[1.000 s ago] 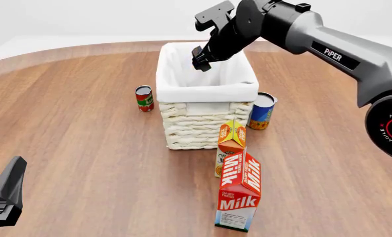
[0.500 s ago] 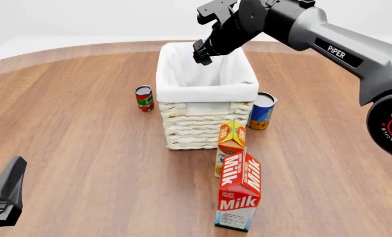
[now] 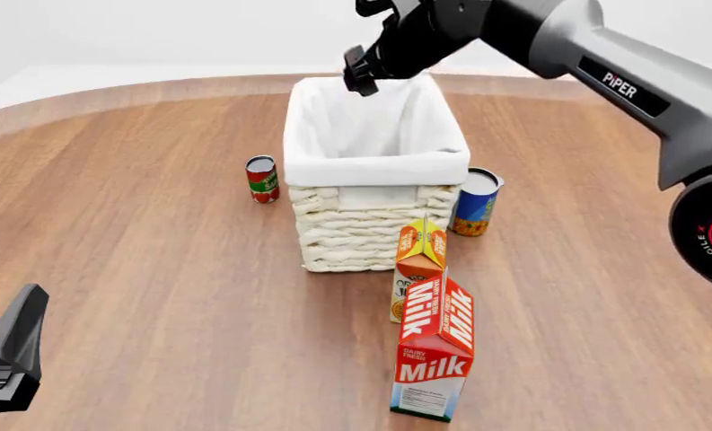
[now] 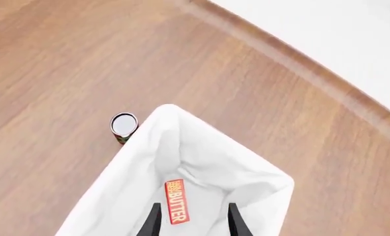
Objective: Pick up the butter and put it in the basket.
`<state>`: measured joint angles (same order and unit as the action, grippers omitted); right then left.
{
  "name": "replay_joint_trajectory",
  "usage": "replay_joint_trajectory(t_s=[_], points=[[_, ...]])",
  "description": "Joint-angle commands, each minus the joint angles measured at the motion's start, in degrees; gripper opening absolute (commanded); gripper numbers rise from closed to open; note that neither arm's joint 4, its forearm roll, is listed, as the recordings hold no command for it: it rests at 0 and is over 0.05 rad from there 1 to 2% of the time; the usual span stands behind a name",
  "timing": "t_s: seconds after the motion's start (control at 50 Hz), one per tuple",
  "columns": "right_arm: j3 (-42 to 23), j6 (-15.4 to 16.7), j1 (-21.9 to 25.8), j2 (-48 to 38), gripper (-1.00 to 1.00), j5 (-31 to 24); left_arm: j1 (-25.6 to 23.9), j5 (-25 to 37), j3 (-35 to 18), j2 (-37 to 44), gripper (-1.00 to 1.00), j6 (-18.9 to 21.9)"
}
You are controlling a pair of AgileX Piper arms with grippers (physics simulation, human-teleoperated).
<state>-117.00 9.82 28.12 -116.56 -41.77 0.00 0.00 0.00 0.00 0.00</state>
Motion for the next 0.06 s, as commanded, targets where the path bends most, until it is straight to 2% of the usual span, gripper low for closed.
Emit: replay_joint_trajectory(t_s=[0.02, 0.06], points=[[-1.11, -1.29, 0.52, 0.20, 1.00, -0.23, 0.00, 0.00, 0.00, 0.00, 1.00, 0.00], [-0.89, -1.46, 0.68, 0.36, 1.00, -0.14, 0.00, 0.00, 0.00, 0.00, 1.00, 0.00]])
